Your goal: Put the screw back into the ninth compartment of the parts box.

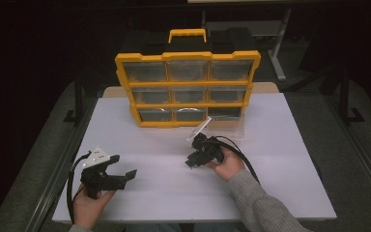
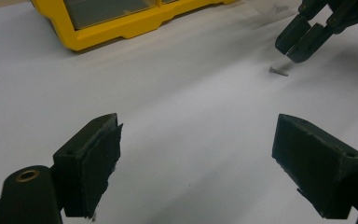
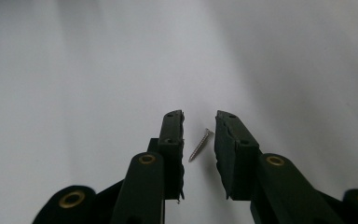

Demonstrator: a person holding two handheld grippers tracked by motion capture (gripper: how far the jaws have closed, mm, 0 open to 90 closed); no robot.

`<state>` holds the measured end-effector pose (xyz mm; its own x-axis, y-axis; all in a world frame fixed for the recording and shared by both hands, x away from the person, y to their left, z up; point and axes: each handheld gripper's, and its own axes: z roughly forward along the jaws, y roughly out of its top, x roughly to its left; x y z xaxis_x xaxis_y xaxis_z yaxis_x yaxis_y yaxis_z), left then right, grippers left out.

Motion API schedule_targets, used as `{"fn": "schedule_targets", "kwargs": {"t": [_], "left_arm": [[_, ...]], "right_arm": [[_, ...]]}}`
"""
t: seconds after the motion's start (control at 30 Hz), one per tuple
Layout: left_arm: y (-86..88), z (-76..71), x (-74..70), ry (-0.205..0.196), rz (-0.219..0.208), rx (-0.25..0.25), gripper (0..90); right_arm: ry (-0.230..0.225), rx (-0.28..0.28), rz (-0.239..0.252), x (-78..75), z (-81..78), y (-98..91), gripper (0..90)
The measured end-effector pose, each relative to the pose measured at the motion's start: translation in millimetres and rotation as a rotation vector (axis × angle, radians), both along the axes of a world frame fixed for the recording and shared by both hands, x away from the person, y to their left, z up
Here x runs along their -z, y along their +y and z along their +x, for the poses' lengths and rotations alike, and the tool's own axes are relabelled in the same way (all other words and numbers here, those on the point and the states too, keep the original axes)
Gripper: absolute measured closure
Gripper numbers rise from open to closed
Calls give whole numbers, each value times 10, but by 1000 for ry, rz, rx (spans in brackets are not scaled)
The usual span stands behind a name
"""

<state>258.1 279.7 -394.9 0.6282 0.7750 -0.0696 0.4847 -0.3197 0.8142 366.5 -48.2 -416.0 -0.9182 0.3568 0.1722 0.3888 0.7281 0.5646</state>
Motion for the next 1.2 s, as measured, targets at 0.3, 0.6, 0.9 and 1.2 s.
{"fn": "schedule_targets", "kwargs": {"t": [0.3, 0.6, 0.9, 1.2], "left_arm": [[3, 1, 0, 0, 2, 2, 149], [1, -1, -2, -2, -2, 2, 149], [-5, -4, -4, -1, 2, 3, 149], [-4, -1, -4, 0, -2, 1, 149]], "right_arm": [[29, 6, -32, 141, 42, 48, 737], [3, -1, -49, 175, 23, 89, 800], [-20, -14, -59, 183, 36, 89, 862], [25, -27, -26, 161, 83, 40, 866]]}}
